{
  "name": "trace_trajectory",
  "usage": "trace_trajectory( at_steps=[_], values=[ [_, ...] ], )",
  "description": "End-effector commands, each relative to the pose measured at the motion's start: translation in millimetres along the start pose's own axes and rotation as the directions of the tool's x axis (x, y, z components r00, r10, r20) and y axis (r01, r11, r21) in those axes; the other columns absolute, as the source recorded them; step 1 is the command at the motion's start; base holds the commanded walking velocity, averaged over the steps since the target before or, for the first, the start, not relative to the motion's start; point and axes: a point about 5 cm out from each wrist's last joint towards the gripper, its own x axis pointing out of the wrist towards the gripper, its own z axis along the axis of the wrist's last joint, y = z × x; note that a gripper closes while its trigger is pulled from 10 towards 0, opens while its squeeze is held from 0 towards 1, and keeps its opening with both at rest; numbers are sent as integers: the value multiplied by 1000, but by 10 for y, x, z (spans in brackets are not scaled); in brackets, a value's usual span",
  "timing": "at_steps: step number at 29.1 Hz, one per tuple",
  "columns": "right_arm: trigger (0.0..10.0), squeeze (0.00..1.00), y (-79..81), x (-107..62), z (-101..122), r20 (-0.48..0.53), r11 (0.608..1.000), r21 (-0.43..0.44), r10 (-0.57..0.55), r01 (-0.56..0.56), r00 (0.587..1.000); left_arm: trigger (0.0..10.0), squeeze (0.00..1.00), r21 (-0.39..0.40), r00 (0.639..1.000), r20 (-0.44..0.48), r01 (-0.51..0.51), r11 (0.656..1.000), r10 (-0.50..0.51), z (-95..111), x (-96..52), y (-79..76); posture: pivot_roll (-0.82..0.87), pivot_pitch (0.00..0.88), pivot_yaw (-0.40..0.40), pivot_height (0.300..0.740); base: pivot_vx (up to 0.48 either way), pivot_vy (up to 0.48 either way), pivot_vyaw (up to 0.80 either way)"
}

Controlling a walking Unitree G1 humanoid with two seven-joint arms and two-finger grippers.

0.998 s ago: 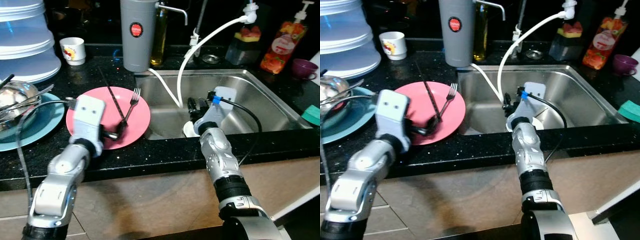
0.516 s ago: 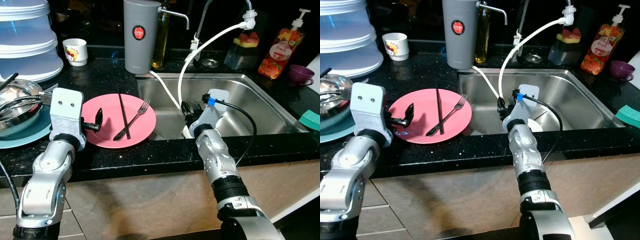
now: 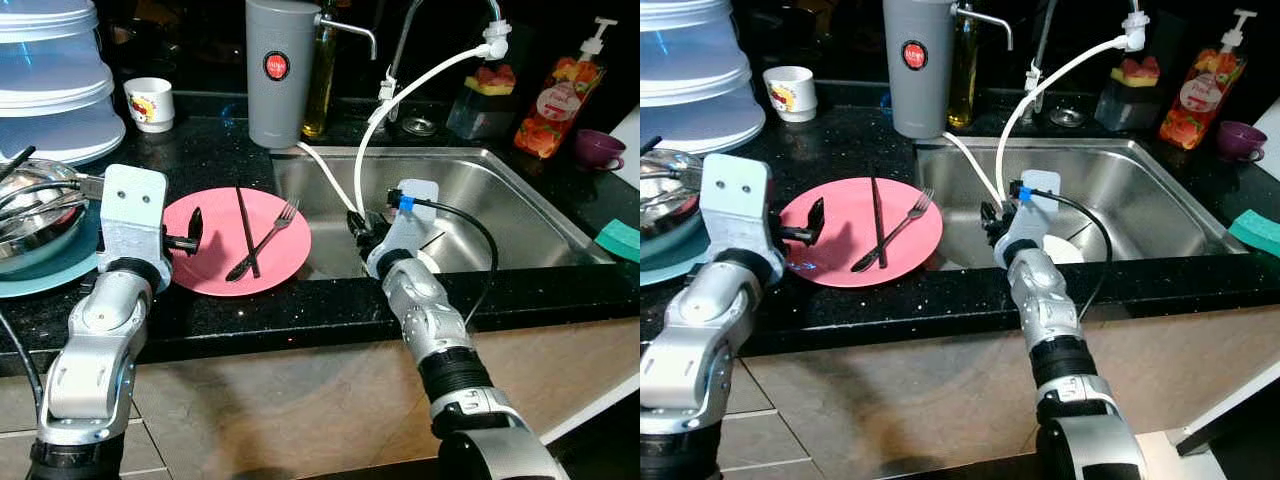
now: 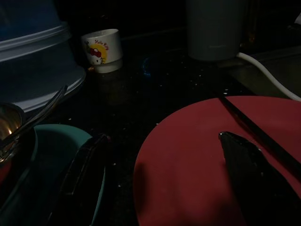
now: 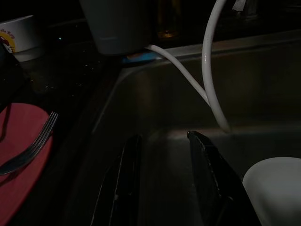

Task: Kitchen organization

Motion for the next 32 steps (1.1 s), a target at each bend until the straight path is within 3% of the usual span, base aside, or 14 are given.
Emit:
trace_trajectory(
  at_steps=[1, 15, 17, 23, 32],
  values=[
    [10000, 0, 0, -15, -79, -41, 1000, 9, -1, 1, 999, 10000, 0, 7, 1000, -20, 1, 1000, -1, -17, 13, -31, 176, 60, -90, 740, 0, -352, 0],
    [10000, 0, 3, 10, -42, -43, 1000, 3, 10, -10, 999, 10000, 0, -14, 1000, -3, -17, 1000, 17, 27, 20, -36, 170, 55, -106, 740, 0, -428, 0],
    [10000, 0, 7, 16, -38, -44, 1000, 2, 12, -12, 999, 10000, 0, -58, 1000, 0, -32, 998, 32, 33, 16, -27, 170, 55, -108, 740, 0, 0, 0],
    [10000, 0, 22, 33, -29, -47, 1000, 0, 24, -24, 999, 10000, 0, -81, 999, 0, -53, 995, 54, 53, -6, -8, 170, 55, -125, 740, 0, 0, 0],
    [10000, 0, 90, 68, -17, -51, 999, 3, 54, -54, 997, 10000, 0, -85, 996, 13, -83, 993, 84, 100, -67, 30, 180, 57, -146, 740, 0, 447, 0]
  ],
)
